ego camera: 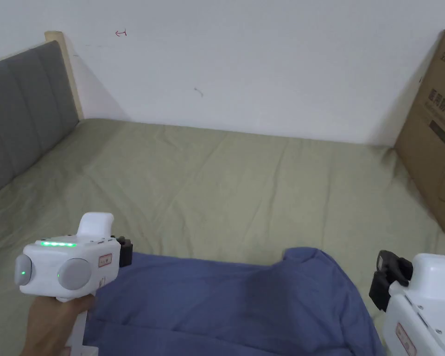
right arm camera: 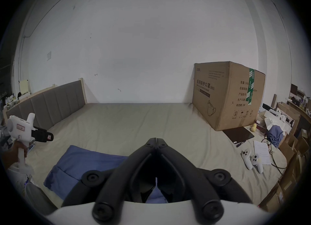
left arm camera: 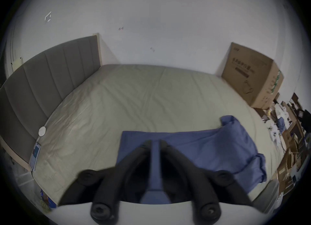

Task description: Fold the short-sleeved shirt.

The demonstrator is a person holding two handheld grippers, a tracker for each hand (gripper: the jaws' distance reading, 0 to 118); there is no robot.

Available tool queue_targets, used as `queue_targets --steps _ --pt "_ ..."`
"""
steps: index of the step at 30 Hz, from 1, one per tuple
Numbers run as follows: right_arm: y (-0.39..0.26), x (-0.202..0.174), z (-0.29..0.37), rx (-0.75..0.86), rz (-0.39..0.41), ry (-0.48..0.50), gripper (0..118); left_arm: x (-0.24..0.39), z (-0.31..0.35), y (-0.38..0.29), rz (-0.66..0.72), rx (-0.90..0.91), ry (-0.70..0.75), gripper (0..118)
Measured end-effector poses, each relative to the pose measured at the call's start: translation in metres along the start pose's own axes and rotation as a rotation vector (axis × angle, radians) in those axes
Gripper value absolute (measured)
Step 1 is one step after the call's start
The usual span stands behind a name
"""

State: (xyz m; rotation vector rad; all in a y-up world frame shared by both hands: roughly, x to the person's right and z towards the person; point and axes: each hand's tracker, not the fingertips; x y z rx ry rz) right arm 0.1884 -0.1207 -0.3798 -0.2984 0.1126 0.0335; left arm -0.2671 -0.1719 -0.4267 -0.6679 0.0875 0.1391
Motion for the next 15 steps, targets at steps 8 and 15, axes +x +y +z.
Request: queue_targets --steps 8,15 --pt "-0.019 0.002 -0.052 -0.100 -0.006 -0.026 0 -0.047 -0.112 0.014 0.081 -0.197 0.047 90" --pt "-0.036 0.004 -0.082 -0.175 0.003 -0.049 0 -0.056 -0.198 0.002 0.013 -0.395 0.132 89"
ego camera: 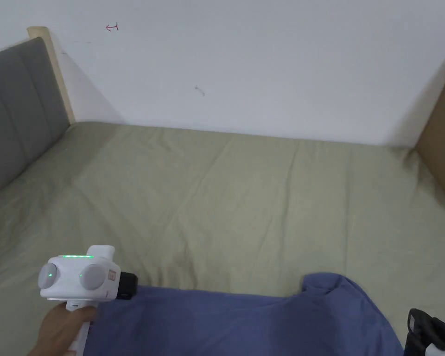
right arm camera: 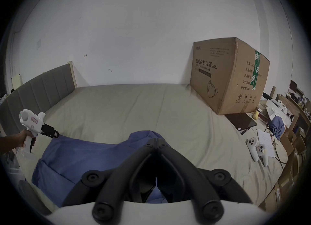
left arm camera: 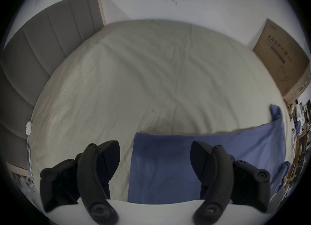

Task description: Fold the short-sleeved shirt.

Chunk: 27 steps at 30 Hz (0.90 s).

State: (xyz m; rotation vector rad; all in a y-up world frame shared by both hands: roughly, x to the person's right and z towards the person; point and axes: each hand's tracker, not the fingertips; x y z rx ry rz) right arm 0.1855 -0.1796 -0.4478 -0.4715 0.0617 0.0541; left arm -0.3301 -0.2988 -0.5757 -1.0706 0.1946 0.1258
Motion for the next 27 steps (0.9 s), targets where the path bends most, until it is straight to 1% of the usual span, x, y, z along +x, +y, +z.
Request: queue_targets --steps 1,2,3,4,5,6,7,8,9,11,13,14,15,16,17,18,19,21,23,25,26,27 --pt "-0.001 0.000 -0.003 -0.008 0.002 -0.004 0 0.000 -0.012 0.001 0.002 -0.023 0.014 87" --pt "-0.003 0.002 -0.006 -0.015 0.006 -0.010 0 0.001 -0.020 0.001 -0.003 -0.055 0.016 81" --pt "-0.005 0.002 -0.009 -0.023 0.009 -0.014 0 0.003 -0.024 -0.003 0.011 -0.086 -0.012 64" --pt "-0.006 0.003 -0.012 -0.031 0.009 -0.016 0 0.005 -0.022 -0.005 0.029 -0.072 -0.048 60" --pt "-0.008 0.004 -0.016 -0.038 0.007 -0.018 0 0.006 -0.015 -0.006 0.028 -0.028 -0.012 52" --pt "-0.008 0.006 -0.019 -0.045 0.002 -0.016 0 0.007 -0.011 -0.007 0.023 -0.011 -0.030 25" --pt "-0.009 0.007 -0.023 -0.051 -0.003 -0.016 0 0.007 -0.008 -0.007 0.020 0.016 -0.056 3" --pt "-0.010 0.009 -0.029 -0.061 -0.012 -0.011 0 0.006 -0.004 -0.007 0.032 0.015 -0.105 3" --pt "-0.010 0.011 -0.036 -0.071 -0.021 -0.006 0 0.007 0.001 -0.008 0.036 0.017 -0.081 3" --pt "-0.010 0.015 -0.052 -0.090 -0.037 -0.007 0 0.008 0.015 -0.013 0.032 0.066 -0.103 3" --pt "-0.010 0.020 -0.075 -0.160 -0.039 0.012 2 0.009 0.033 -0.017 0.034 0.129 -0.109 3" --pt "-0.009 0.021 -0.089 -0.199 -0.035 0.020 16 0.008 0.045 -0.020 0.036 0.156 -0.132 3" --pt "-0.007 0.023 -0.105 -0.235 -0.032 0.017 45 0.008 0.057 -0.022 0.031 0.182 -0.140 3" --pt "-0.006 0.025 -0.120 -0.270 -0.040 0.030 69 0.008 0.065 -0.025 0.028 0.190 -0.145 3" --pt "-0.005 0.028 -0.138 -0.331 -0.051 0.064 91 0.008 0.075 -0.027 0.023 0.208 -0.155 3" --pt "-0.008 0.035 -0.158 -0.367 -0.068 0.081 105 0.008 0.083 -0.029 0.013 0.221 -0.153 3" --pt "-0.009 0.036 -0.171 -0.396 -0.076 0.084 107 0.008 0.088 -0.030 0.006 0.222 -0.151 3" --pt "-0.011 0.039 -0.199 -0.424 -0.072 0.071 107 0.006 0.095 -0.031 -0.006 0.234 -0.155 3" --pt "-0.016 0.038 -0.219 -0.474 -0.046 0.039 107 0.005 0.099 -0.032 -0.015 0.234 -0.155 3" --pt "-0.020 0.039 -0.235 -0.506 -0.038 0.038 107 0.003 0.100 -0.032 -0.015 0.235 -0.160 3" --pt "-0.024 0.033 -0.236 -0.543 -0.054 0.032 107 0.002 0.100 -0.033 -0.015 0.233 -0.162 3" --pt "-0.026 0.031 -0.240 -0.576 -0.042 0.019 107 0.001 0.100 -0.034 -0.015 0.230 -0.159 3"
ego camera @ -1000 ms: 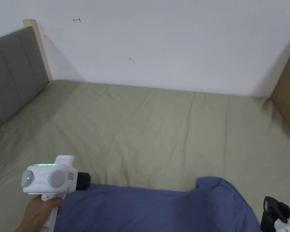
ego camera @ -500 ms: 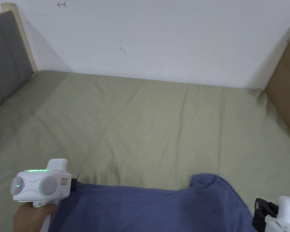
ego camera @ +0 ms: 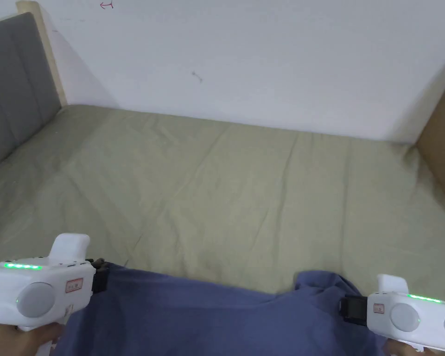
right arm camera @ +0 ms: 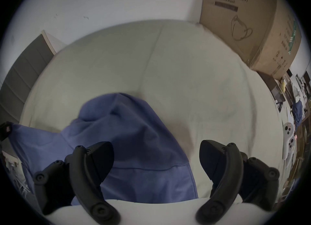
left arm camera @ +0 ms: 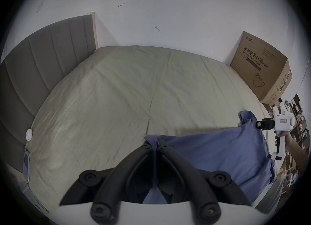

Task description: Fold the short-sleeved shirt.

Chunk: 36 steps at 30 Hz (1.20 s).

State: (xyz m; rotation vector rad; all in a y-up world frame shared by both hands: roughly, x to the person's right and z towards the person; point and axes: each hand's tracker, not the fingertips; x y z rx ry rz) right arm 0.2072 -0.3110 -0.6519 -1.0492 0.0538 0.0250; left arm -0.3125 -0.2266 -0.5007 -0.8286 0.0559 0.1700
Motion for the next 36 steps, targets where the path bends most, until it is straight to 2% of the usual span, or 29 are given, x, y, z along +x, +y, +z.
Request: queue_targets --steps 1,2,3,4,5,6,11,19,25,29,36 --pt "-0.001 -0.002 -0.003 -0.008 0.022 -0.002 105 0.000 0.000 -0.001 -0.004 -0.003 0.003 3" --pt "-0.004 -0.003 -0.003 -0.012 0.044 0.017 96 0.001 0.000 -0.001 -0.009 -0.007 0.009 3" --pt "-0.008 -0.004 -0.001 -0.012 0.044 0.025 64 0.000 0.000 -0.002 -0.008 -0.008 0.012 3" --pt "-0.010 -0.007 0.003 -0.002 0.044 0.021 43 -0.001 0.000 -0.003 -0.005 -0.011 0.013 3" --pt "-0.012 -0.009 0.012 0.033 0.055 0.034 26 -0.002 0.001 -0.004 0.004 -0.014 0.012 3" --pt "-0.015 -0.010 0.018 0.049 0.066 0.064 4 -0.002 -0.001 -0.005 0.009 -0.015 0.010 3" --pt "-0.030 -0.018 0.066 0.142 0.172 0.032 3 -0.002 0.009 -0.013 0.039 -0.013 0.020 3" --pt "-0.076 -0.003 0.178 0.320 0.183 0.086 3 -0.011 0.047 -0.032 0.082 0.009 0.048 3" --pt "-0.135 0.013 0.230 0.386 0.129 0.153 3 -0.017 0.086 -0.068 0.089 0.004 0.054 3" --pt "-0.181 0.009 0.250 0.383 0.075 0.178 3 -0.018 0.106 -0.104 0.079 -0.021 0.052 3" --pt "-0.246 0.029 0.229 0.297 -0.018 0.183 3 -0.025 0.113 -0.170 0.111 -0.101 0.067 3"
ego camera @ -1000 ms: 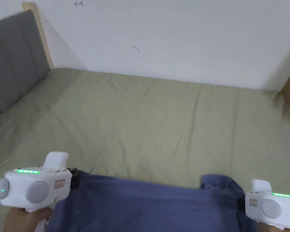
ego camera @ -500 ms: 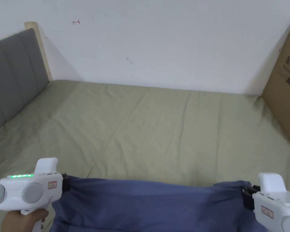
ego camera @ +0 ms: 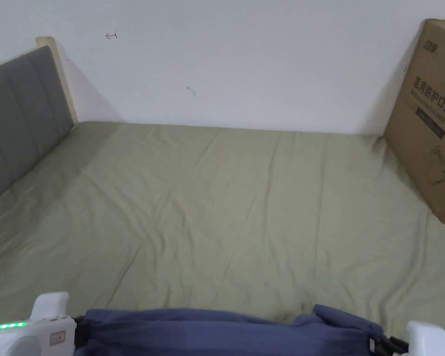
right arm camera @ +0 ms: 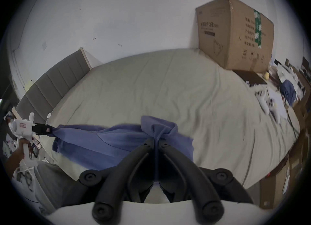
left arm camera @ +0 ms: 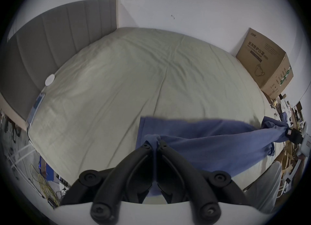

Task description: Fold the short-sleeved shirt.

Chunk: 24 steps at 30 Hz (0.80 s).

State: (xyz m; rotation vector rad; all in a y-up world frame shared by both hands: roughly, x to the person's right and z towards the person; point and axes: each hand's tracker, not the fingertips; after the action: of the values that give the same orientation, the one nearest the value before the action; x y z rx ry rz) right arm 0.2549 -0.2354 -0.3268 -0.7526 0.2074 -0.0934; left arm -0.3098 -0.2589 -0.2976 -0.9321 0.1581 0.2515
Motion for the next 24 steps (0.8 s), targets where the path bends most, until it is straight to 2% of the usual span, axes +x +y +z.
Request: queue_targets --steps 4,8,9,10,11,12,13,14,15,16,19,22,24 --pt "-0.032 0.004 -0.014 -0.084 -0.038 -0.036 3 -0.001 -0.009 -0.026 -0.006 -0.036 0.017 3" --pt "-0.051 0.008 -0.027 -0.149 -0.122 -0.046 4 0.003 -0.020 -0.041 -0.064 -0.061 0.054 3" --pt "-0.052 0.009 -0.027 -0.156 -0.131 -0.052 4 0.005 -0.021 -0.042 -0.070 -0.066 0.057 6" --pt "-0.050 0.007 -0.024 -0.159 -0.135 -0.047 4 0.006 -0.020 -0.042 -0.072 -0.068 0.054 15" --pt "-0.048 0.003 -0.017 -0.149 -0.137 -0.043 4 0.007 -0.018 -0.042 -0.078 -0.071 0.052 32" --pt "-0.045 0.000 -0.012 -0.122 -0.138 -0.046 19 0.008 -0.014 -0.040 -0.073 -0.065 0.049 64" --pt "-0.040 -0.002 -0.007 -0.105 -0.133 -0.044 40 0.008 -0.010 -0.037 -0.065 -0.060 0.047 82" --pt "-0.033 -0.005 -0.001 -0.088 -0.127 -0.046 70 0.011 -0.002 -0.033 -0.048 -0.055 0.042 89" --pt "-0.026 0.002 0.000 -0.070 -0.121 -0.038 88 0.011 0.006 -0.029 -0.002 -0.025 0.018 89" --pt "-0.018 0.001 0.005 -0.042 -0.116 -0.023 93 0.012 0.013 -0.024 0.009 0.019 -0.016 89" --pt "0.014 -0.010 0.026 0.089 -0.082 0.008 96 0.023 0.044 0.000 0.030 0.133 -0.083 89" --pt "0.046 -0.022 0.044 0.207 -0.043 0.038 109 0.042 0.080 0.024 -0.010 0.284 -0.111 89" --pt "0.065 -0.030 0.053 0.287 -0.019 0.052 111 0.055 0.101 0.039 -0.035 0.390 -0.124 89"
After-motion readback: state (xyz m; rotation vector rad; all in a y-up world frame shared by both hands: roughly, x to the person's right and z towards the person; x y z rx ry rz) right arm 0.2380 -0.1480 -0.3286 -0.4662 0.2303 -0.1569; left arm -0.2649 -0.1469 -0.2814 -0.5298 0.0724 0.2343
